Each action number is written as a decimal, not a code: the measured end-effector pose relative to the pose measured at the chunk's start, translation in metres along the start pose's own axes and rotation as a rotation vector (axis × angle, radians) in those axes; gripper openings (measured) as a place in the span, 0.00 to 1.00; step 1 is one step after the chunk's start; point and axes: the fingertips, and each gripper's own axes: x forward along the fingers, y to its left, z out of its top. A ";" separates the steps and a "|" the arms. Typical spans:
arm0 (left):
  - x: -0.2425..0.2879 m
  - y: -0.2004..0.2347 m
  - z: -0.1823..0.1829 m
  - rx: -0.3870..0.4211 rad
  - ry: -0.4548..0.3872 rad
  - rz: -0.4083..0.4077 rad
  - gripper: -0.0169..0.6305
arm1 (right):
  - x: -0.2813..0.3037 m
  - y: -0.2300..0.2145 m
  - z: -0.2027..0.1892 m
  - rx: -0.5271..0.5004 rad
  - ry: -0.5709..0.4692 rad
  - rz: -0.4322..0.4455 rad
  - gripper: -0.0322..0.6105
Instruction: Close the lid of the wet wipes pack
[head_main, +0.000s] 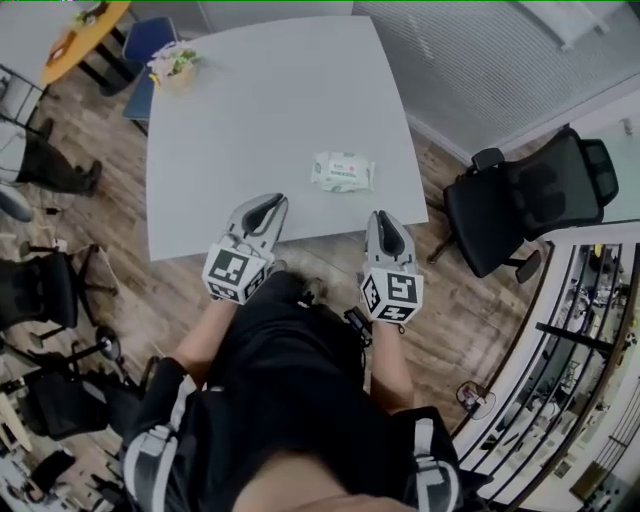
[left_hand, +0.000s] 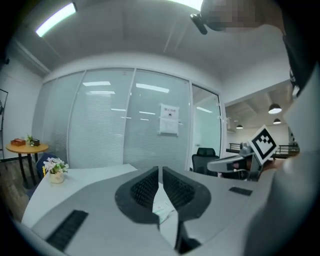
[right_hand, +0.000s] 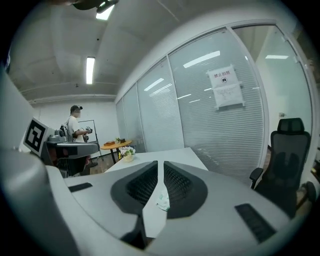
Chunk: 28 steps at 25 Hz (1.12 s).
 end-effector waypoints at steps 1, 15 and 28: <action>-0.008 0.002 0.009 -0.011 -0.028 0.015 0.09 | -0.006 0.007 0.005 0.000 -0.015 -0.004 0.13; -0.059 0.015 0.035 -0.042 -0.129 0.035 0.09 | -0.035 0.069 0.026 0.040 -0.091 -0.045 0.09; -0.061 0.022 0.024 -0.054 -0.123 0.009 0.09 | -0.028 0.079 0.021 0.042 -0.090 -0.043 0.08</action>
